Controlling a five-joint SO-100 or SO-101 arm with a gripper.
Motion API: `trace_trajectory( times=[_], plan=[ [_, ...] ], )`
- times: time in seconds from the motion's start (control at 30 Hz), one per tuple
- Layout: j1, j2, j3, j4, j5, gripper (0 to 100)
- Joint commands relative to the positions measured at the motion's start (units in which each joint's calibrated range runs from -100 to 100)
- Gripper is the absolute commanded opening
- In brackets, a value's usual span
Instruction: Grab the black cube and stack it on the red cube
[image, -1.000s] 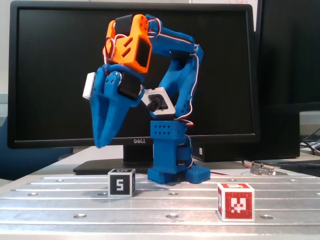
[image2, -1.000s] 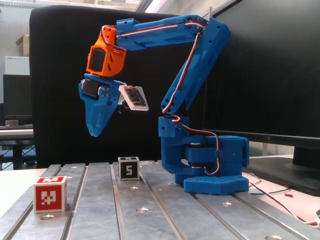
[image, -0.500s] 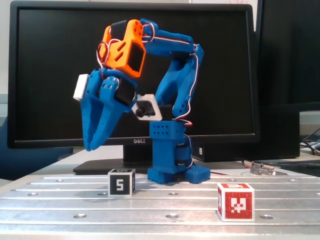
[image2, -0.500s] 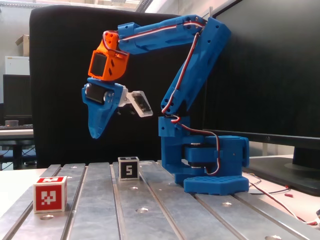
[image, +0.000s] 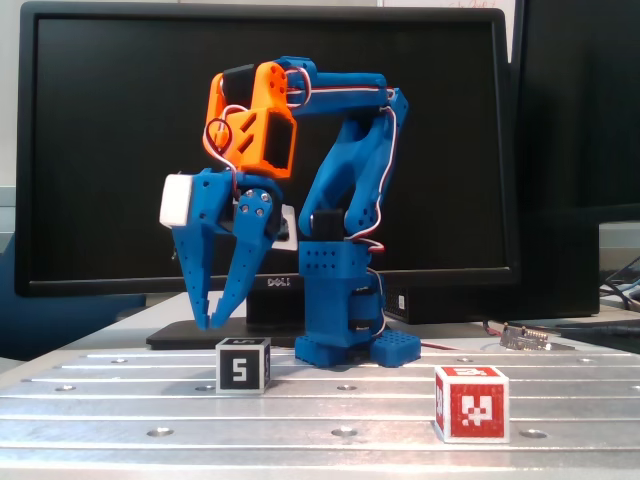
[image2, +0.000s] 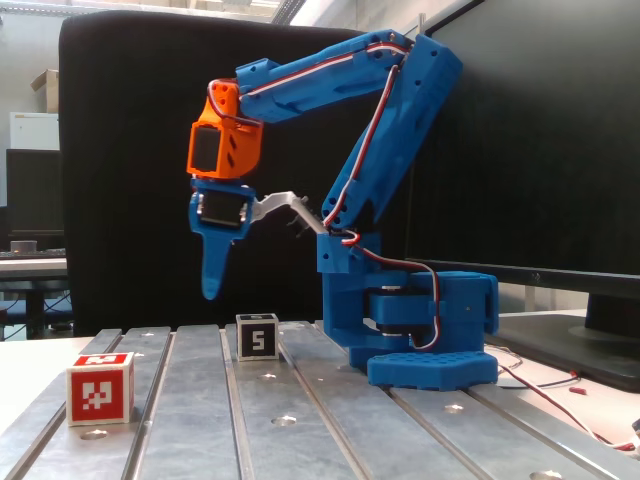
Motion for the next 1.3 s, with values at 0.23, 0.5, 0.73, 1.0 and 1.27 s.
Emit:
trace_trajectory(
  times=[0.23,0.5,0.73,1.0,1.27],
  plan=[
    [5.63,-0.86,-0.38,5.46,4.83,1],
    [5.49,-0.86,-0.29,10.68,4.46,1],
    [5.93,-0.86,0.43,10.85,4.62,3],
    [6.81,-0.86,0.70,10.76,4.62,16],
    [7.33,-0.86,2.51,9.65,4.77,23]
  ],
)
